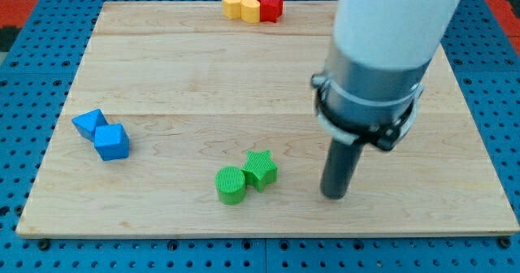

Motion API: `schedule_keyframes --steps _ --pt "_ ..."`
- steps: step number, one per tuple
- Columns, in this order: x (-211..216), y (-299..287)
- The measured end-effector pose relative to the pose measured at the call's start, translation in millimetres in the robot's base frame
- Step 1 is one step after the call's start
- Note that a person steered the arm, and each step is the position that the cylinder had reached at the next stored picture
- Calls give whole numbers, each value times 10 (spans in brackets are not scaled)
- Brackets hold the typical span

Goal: Push the green star to the center of the board

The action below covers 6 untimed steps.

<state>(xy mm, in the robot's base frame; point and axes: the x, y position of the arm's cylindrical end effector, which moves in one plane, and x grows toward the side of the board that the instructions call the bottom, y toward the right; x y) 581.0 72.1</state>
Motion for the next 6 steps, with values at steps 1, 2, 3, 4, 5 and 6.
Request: schedule_keyframes --steps 1,2,3,4,5,6 --pt "367 -502" --pt "241 -823" --pt "-322 -581" --pt "-371 -573" --pt "-223 -750" --pt "-641 -931"
